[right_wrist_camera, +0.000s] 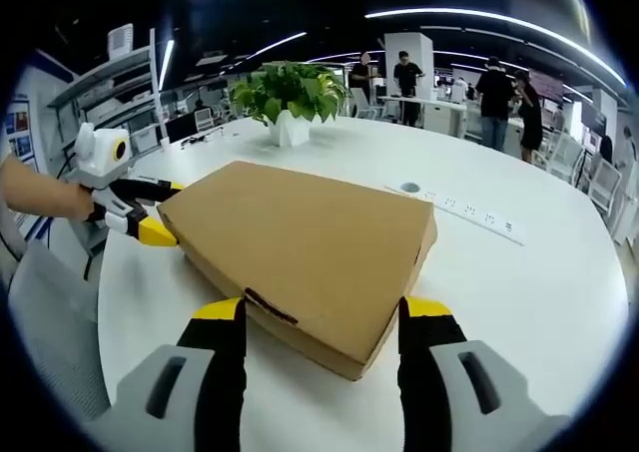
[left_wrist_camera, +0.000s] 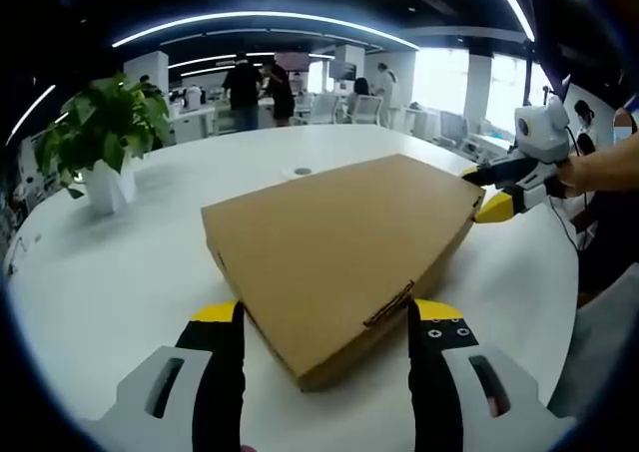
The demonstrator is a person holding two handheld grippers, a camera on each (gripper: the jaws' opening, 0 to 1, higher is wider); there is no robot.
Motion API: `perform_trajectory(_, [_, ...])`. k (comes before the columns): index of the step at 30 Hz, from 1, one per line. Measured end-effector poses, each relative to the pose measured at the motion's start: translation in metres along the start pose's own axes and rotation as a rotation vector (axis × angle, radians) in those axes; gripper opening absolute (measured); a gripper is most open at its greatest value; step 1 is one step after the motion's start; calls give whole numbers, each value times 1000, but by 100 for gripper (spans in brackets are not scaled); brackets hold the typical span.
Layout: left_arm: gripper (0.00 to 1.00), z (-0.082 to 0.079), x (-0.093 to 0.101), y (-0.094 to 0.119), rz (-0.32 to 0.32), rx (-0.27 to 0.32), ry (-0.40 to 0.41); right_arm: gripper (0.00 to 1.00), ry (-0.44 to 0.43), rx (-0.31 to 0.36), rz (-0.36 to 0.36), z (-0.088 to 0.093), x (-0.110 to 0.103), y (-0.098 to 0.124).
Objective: Operate the shoe box by opening the lid, removing the specified soft item, and placing it in the target area until the item is outside and the box remains undamaged.
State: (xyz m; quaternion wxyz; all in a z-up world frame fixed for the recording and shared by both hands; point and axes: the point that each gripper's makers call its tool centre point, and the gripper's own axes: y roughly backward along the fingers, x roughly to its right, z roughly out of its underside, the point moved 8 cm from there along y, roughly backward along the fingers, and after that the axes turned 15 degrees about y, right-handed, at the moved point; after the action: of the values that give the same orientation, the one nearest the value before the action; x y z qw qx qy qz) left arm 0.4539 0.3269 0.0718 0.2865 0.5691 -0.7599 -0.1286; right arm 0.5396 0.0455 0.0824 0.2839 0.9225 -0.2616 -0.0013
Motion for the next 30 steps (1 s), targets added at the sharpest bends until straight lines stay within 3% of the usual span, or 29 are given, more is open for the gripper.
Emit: perform_trajectory(30, [67, 6, -13, 19, 49, -34, -27, 54, -27, -17, 38, -4, -34, 9])
